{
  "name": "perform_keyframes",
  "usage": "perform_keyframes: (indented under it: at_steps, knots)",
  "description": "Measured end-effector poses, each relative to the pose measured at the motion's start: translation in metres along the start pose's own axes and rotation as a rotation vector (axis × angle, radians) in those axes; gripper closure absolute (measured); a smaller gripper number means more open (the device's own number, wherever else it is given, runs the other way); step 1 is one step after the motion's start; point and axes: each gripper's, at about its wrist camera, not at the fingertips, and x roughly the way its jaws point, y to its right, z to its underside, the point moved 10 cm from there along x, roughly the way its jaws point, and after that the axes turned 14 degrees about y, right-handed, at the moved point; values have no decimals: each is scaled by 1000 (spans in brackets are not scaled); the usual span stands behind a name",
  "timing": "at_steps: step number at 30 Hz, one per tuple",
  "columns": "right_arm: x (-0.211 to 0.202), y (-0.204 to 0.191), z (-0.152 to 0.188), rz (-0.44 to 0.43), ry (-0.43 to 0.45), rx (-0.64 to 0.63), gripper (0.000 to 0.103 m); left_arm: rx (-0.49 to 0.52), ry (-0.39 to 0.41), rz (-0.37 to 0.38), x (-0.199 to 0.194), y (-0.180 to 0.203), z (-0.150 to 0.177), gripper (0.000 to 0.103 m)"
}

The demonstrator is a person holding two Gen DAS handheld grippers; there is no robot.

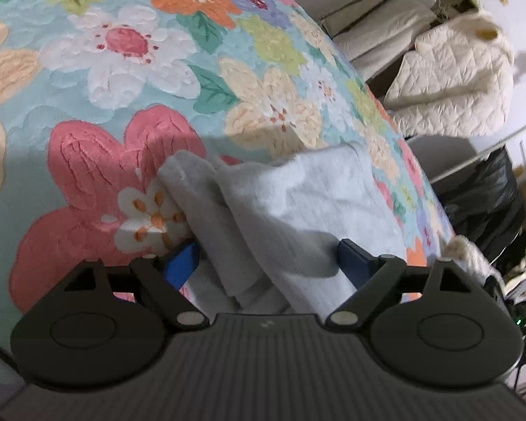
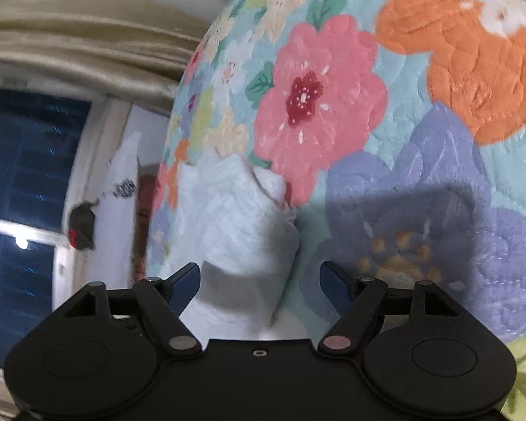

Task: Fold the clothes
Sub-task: 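Grasp the folded grey T-shirt with both grippers side by side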

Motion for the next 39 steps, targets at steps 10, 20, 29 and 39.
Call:
perform_keyframes:
  at_steps: [10,20,29,39]
  knots:
    - [39,-9,0,-9,11,-52,17,66,29,33,8,7,-8,43]
    - [53,-16,-8,-63,72,-164,33,99,42,53,12,15,-14,55]
    - [43,-40,-13,-110,95,-296,41,164,102,88,-9,30,-31,63]
    - [25,-99,-4,-240,124,-351,47,136,256,147,-84,36,-84,64]
